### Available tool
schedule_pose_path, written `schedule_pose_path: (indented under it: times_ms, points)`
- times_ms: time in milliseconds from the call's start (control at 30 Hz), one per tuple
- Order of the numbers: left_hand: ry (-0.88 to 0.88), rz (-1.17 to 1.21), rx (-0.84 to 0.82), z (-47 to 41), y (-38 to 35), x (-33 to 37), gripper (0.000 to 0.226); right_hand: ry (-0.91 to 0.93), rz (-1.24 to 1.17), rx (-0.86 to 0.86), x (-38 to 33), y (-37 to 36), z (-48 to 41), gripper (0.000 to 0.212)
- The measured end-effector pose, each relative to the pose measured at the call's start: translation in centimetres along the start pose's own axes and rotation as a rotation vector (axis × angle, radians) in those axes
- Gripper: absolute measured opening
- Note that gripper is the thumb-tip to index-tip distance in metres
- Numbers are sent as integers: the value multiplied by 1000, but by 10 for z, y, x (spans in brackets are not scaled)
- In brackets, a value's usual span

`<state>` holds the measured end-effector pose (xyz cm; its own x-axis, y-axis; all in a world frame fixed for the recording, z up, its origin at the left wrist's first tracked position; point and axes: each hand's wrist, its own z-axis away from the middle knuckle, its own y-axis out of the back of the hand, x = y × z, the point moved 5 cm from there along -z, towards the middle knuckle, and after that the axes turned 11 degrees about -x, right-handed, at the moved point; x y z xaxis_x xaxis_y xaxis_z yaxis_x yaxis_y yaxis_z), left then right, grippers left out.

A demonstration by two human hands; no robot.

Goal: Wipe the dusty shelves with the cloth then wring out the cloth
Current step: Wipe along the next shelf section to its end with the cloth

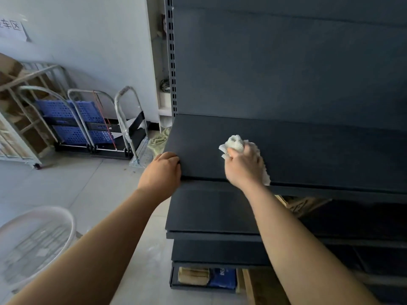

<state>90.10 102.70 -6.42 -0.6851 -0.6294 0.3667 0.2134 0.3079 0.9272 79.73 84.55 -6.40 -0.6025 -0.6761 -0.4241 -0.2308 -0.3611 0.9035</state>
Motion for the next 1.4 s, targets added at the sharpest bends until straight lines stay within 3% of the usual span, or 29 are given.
schedule_pose_path:
  times_ms: [167,367,800,1033,1167,1400]
  points:
    - [25,3,-37,14,-2,4,28,149,118,77,-41,-33,42,45]
    - [8,-22,-73,24,-15,40,26,300,192,154,-5,-19,57,40]
    - [22,-83,-118,23,-55,150,37,134,237,238,164,59,52,35]
    - [109,-85,-79,30,-61,165,40,-34,149,297,244,99,49,39]
    - [144,-90,-49,40,-58,154,46,-102,193,207,232,100,44,45]
    - [199,-107,5,60,-44,106,50,62,239,97,158,64,46,47]
